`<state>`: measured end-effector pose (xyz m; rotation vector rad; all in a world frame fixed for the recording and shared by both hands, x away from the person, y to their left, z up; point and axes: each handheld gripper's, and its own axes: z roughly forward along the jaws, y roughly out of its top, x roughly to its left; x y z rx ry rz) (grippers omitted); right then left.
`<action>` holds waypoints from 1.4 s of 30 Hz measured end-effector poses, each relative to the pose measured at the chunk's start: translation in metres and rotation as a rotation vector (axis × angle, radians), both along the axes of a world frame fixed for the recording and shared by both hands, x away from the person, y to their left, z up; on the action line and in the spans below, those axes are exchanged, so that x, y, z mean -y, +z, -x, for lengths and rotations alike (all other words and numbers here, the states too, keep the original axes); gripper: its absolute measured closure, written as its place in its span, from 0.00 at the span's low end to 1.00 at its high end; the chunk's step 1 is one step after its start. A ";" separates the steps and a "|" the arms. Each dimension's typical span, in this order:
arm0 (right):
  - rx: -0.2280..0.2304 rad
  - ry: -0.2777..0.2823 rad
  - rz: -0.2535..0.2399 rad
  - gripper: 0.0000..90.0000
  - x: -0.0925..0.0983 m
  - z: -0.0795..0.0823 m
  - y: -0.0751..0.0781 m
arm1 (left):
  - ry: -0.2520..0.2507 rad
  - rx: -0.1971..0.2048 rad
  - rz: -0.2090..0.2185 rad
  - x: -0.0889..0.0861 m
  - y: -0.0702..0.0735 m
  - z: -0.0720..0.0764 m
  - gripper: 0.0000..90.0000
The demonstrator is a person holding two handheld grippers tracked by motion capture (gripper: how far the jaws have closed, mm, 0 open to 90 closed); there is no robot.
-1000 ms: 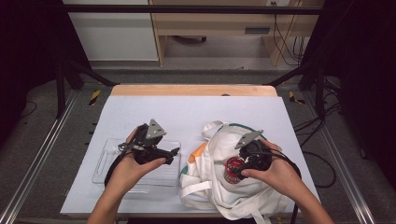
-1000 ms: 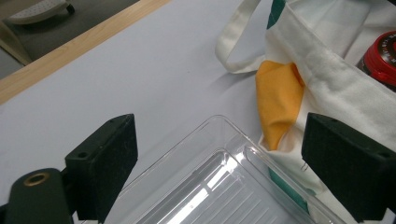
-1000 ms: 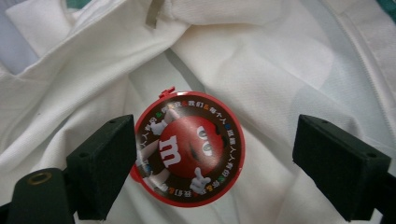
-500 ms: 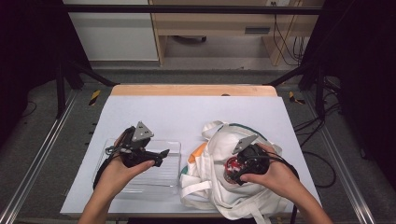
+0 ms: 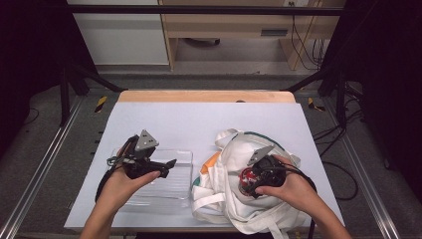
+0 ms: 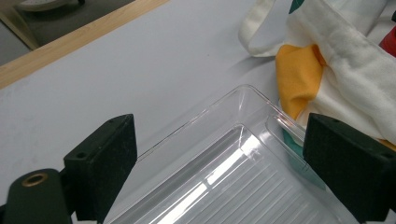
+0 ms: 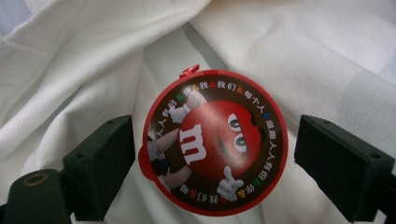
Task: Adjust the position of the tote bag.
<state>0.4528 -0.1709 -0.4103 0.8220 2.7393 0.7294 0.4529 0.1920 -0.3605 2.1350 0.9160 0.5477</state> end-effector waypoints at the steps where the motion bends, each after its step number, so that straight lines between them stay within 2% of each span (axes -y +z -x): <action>1: -0.002 -0.002 0.000 0.14 0.001 0.000 -0.001 | 0.001 0.001 -0.002 -0.001 0.000 0.000 0.11; 19: -0.008 0.014 -0.009 0.16 0.003 -0.003 -0.012 | -0.002 -0.012 -0.005 -0.004 -0.003 0.000 0.11; 31: -0.005 0.018 -0.005 0.21 0.001 -0.003 -0.013 | -0.005 -0.017 -0.012 -0.005 -0.003 0.000 0.11; 36: -0.006 0.035 -0.007 0.26 0.001 -0.002 -0.012 | -0.005 -0.020 -0.010 -0.006 -0.003 0.000 0.11; 42: -0.008 0.038 0.004 0.27 0.000 -0.001 -0.012 | -0.009 -0.020 -0.009 -0.006 -0.003 0.001 0.11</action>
